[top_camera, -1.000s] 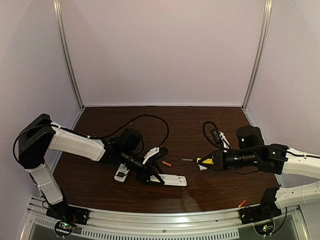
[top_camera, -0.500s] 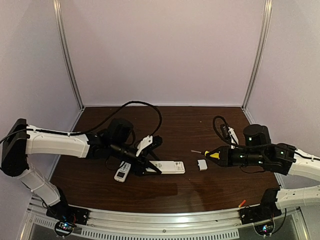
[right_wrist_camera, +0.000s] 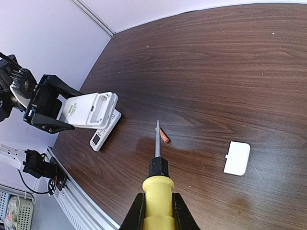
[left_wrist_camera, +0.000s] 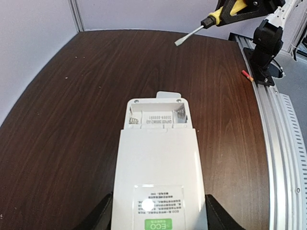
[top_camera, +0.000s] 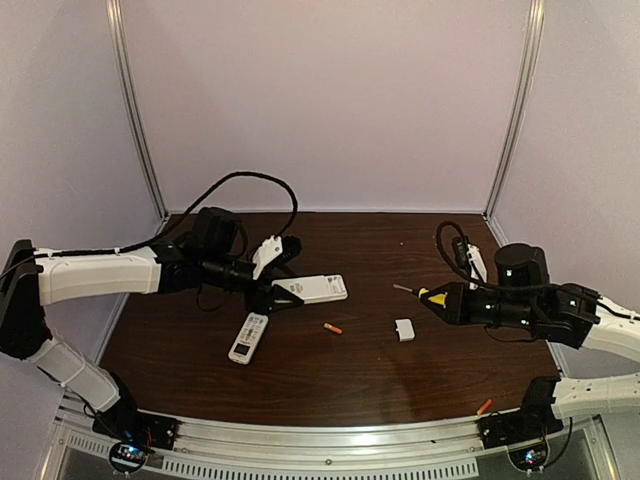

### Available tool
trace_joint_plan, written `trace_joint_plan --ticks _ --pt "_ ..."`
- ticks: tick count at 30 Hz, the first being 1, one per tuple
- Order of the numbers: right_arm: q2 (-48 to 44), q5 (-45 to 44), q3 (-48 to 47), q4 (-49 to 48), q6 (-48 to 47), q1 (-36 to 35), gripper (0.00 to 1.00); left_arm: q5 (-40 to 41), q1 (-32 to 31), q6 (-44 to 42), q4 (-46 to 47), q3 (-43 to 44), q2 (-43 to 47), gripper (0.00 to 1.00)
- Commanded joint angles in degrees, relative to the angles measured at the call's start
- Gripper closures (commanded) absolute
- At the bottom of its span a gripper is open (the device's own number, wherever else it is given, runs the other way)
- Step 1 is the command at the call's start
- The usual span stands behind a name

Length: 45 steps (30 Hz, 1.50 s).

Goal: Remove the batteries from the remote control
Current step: Place the remote control without batteries at the center of the board.

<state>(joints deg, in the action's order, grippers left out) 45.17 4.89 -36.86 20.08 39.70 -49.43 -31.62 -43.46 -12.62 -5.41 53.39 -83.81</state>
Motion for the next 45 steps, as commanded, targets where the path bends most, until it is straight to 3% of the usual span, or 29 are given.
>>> trace_joint_plan --ticks 1,14,32,45 --pt "-1.19 -3.01 -2.06 0.96 -1.85 -0.14 1.0 -0.2 2.95 -7.33 0.06 4.46 -1.03 1.0" --pt "-1.84 -2.58 -2.58 2.71 -0.76 -0.14 1.0 -2.84 7.69 -15.69 1.72 12.39 -12.58 1.0" --pt "0.22 -1.65 -5.28 5.1 -1.07 -0.14 1.0 -4.56 7.87 -15.6 11.17 16.27 -25.0 1.0" --pt "3.43 -0.58 -5.77 3.76 -2.11 -0.16 1.0 -4.87 7.43 -14.89 11.49 17.27 -32.51 1.0"
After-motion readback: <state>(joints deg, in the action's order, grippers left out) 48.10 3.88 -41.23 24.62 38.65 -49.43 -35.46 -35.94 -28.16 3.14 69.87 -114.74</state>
